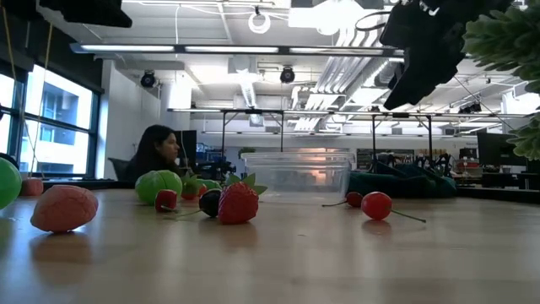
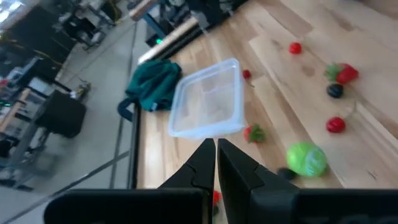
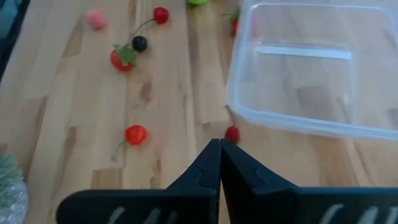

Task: Pick and placing Produce into tupperware
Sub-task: Put the red cherry into the transparent bin

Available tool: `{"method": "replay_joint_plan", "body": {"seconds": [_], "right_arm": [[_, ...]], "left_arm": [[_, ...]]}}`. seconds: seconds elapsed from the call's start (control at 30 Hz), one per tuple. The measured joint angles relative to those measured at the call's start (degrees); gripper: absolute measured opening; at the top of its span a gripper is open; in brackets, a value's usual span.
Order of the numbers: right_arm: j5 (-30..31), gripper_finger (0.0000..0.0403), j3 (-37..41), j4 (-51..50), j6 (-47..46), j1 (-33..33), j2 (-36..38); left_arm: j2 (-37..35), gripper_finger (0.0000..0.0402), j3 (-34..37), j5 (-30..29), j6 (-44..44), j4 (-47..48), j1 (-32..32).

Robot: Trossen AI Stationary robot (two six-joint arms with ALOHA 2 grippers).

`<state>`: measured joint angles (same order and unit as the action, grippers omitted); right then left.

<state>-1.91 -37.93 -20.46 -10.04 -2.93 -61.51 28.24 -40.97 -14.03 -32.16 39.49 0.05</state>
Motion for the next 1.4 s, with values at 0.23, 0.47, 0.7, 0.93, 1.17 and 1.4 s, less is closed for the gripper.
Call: {"method": "replay_joint_plan", "body": {"seconds": [0.23,0.47,0.7,0.93,1.17,1.4], "right_arm": [[6.2,0.0,0.0,0.3,-0.4,-4.1,-3.9],[8.1,0.0001,0.0,2.7,-0.5,-4.8,-10.7],[9.0,0.0001,0.0,3.1,-1.6,-4.7,-17.0],[9.6,0.0008,0.0,3.6,-1.9,-4.1,-20.2],[13.6,0.0075,0.0,4.5,-4.0,-4.1,-20.3],[12.7,0.0117,1.4,9.6,-9.4,-5.3,-20.3]], "left_arm": [[0.1,0.001,0.0,6.1,1.4,1.8,5.6],[0.1,0.001,0.0,3.9,0.4,2.4,12.1],[0.1,0.001,0.0,2.5,0.7,2.6,13.1],[0.1,0.001,0.0,2.5,0.7,2.6,13.1],[0.1,0.001,0.0,2.4,0.7,2.6,13.1],[0.1,0.001,0.0,2.4,0.7,2.6,13.1]]}}
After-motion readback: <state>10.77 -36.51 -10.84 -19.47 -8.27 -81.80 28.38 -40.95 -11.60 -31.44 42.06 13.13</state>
